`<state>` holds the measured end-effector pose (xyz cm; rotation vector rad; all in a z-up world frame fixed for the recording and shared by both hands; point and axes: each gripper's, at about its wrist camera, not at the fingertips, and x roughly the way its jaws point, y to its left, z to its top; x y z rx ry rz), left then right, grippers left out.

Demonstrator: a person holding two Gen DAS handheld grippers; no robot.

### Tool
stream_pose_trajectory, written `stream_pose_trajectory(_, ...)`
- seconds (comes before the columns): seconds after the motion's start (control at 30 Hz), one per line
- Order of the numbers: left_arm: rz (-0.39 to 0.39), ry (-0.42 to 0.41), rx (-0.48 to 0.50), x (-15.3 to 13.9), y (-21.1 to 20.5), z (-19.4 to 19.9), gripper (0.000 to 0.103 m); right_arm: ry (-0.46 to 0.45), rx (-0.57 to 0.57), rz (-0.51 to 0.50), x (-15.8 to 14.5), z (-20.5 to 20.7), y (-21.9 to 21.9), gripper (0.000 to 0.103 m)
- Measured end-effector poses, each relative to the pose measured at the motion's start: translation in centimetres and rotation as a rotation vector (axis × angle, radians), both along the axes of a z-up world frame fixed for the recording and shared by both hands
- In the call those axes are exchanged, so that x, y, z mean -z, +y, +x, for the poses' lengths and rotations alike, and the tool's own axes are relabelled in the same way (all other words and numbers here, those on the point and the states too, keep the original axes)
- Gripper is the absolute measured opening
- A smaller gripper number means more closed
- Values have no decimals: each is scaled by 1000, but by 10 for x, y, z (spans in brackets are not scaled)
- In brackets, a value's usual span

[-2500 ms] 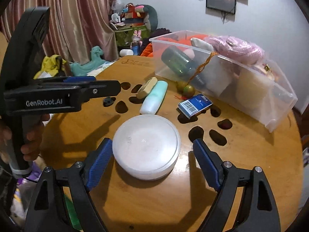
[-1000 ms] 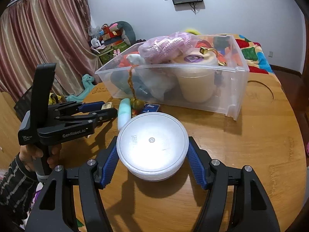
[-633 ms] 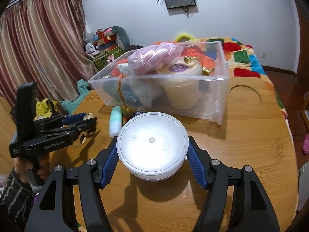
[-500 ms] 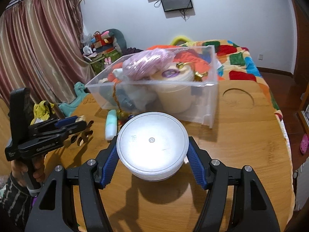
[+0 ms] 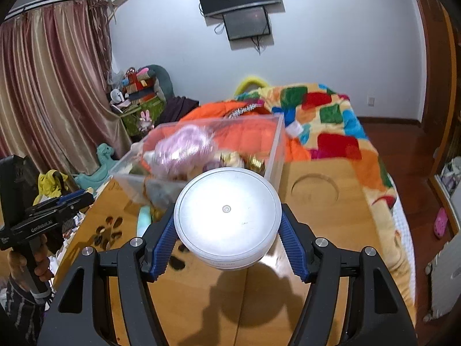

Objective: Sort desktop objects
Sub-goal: 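Lift and carry the white case and soap bar over the clear box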

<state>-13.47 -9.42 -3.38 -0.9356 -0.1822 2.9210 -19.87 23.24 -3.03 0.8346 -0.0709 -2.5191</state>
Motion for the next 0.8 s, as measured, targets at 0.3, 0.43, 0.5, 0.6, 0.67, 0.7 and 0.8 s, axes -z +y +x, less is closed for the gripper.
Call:
stream_pose_trajectory(0.3,-49,70,19,-39,11,-28,43,66,-2,12,-32,-38,-3,63)
stream_pose_trajectory(0.43,-28,52,32,-42,11,-51,43,81,-10,40,-39,-66,-16,63)
stream_pose_trajectory(0.5,-22,41,35,-40,13,-63,43,87,-13,55,-40,-75,-24,63)
stream_pose_trajectory(0.6,-11,22,49,-35,15,-79,43,78,-19,70,-36,-92,-35,63)
stream_pose_trajectory(0.67,-4,-1,58,-29,17,-92,43,65,-20,88,-30,-104,-42,63)
stream_pose_trajectory(0.7,-7,-9,61,-26,19,-96,43,59,-13,103,-26,-111,-45,63)
stream_pose_trajectory(0.8,-11,-38,71,-14,25,-108,43,48,-2,147,-14,-125,-55,63)
